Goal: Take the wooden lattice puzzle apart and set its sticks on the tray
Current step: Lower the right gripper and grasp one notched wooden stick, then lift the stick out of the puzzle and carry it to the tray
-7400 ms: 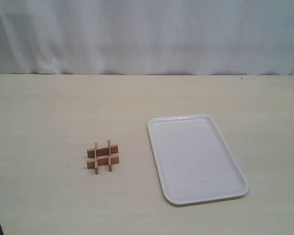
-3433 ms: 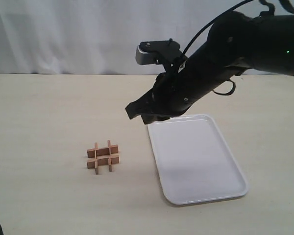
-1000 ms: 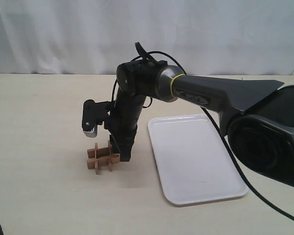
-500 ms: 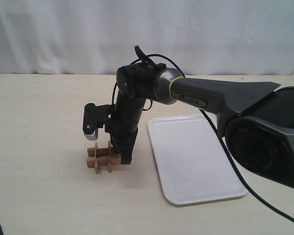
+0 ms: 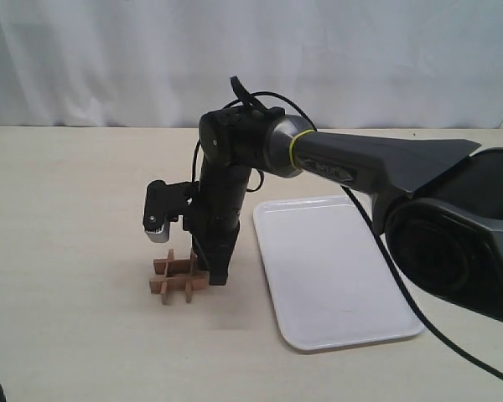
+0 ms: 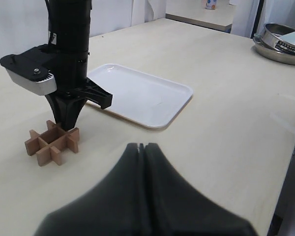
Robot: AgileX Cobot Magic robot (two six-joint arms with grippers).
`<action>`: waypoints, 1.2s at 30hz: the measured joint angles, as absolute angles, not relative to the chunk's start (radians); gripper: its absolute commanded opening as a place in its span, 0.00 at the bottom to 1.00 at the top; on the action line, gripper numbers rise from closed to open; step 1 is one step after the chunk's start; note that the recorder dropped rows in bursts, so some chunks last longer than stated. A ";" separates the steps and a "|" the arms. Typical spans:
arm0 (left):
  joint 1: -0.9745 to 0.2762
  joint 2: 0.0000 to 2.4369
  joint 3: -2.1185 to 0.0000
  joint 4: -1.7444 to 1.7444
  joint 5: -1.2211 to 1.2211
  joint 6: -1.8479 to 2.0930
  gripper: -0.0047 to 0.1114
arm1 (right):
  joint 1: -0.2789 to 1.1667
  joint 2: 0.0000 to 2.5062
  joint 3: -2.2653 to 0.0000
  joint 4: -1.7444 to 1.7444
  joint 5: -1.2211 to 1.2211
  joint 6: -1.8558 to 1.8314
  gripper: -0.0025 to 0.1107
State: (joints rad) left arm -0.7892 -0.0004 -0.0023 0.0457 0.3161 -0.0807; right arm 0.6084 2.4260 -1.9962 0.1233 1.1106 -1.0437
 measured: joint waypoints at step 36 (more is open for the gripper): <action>-0.789 0.000 -0.002 0.046 0.314 -0.081 0.04 | 0.549 2.424 -2.000 0.027 1.212 -0.803 0.06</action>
